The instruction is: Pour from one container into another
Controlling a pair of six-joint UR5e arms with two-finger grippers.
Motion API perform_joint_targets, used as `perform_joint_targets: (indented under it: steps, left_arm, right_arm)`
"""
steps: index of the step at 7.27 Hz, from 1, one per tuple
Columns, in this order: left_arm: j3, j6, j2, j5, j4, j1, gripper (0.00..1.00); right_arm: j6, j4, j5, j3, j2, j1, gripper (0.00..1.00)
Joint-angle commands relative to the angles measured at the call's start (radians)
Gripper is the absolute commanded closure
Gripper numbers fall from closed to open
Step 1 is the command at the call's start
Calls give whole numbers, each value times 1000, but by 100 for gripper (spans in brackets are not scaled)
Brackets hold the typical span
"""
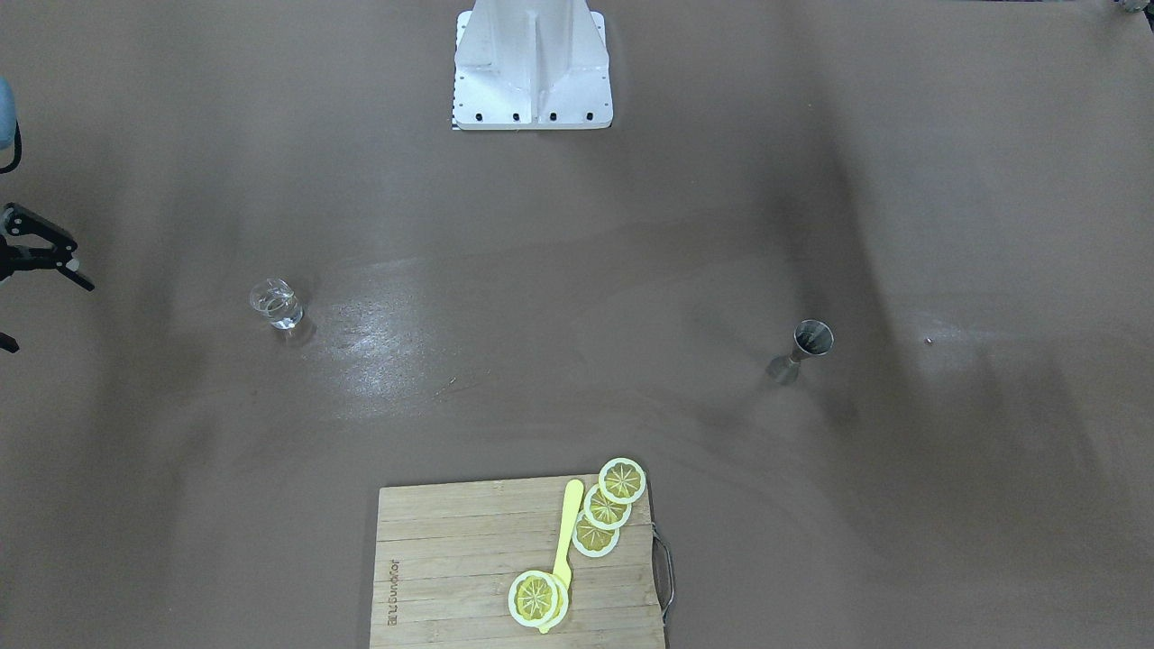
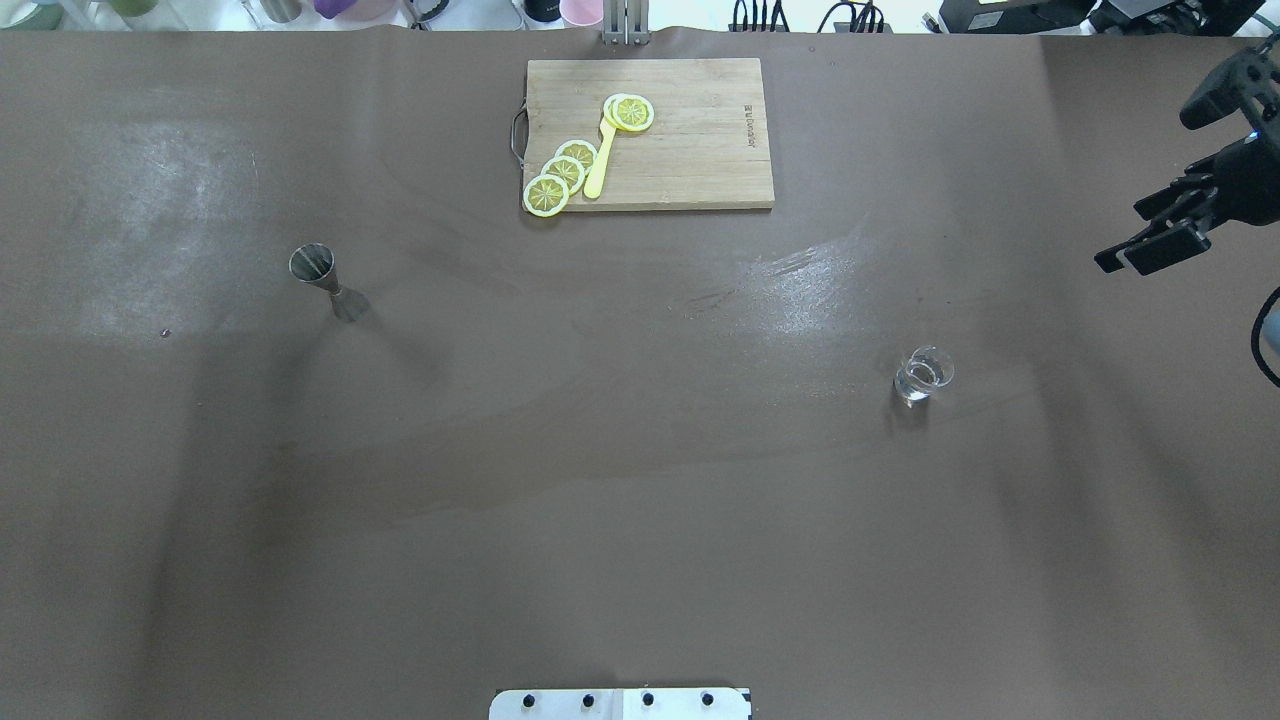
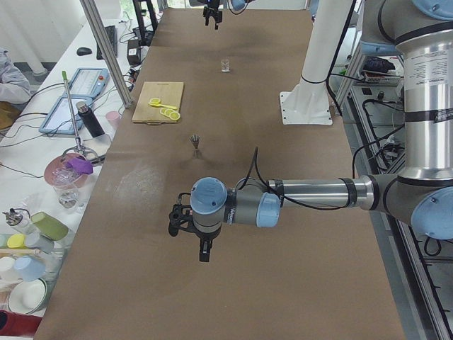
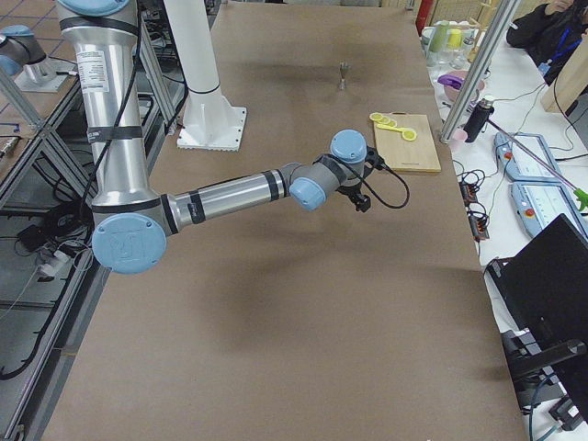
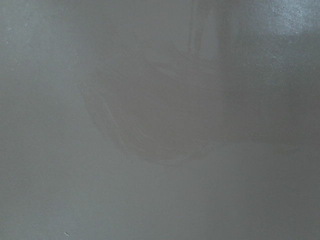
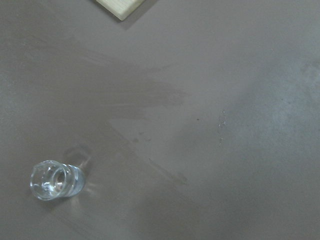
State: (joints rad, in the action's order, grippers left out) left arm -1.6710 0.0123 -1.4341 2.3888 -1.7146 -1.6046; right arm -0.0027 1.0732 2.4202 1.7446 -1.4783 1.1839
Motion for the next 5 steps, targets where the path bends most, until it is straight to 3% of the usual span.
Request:
perform_joint_targets:
  steps: [1,2,5]
  left_arm:
    - [-1,0,1,0,-2,2,1]
    - [-6,0,1,1,-3,0,1]
    - [-1,0,15,-2,4,0,1]
  right_arm:
    - [-3,-157,-1,-22,-8,-55,0]
    - [-5,-271,-1,-55,-10,-72,0]
    - [-40,-421,-38,-66,-34,-145,0]
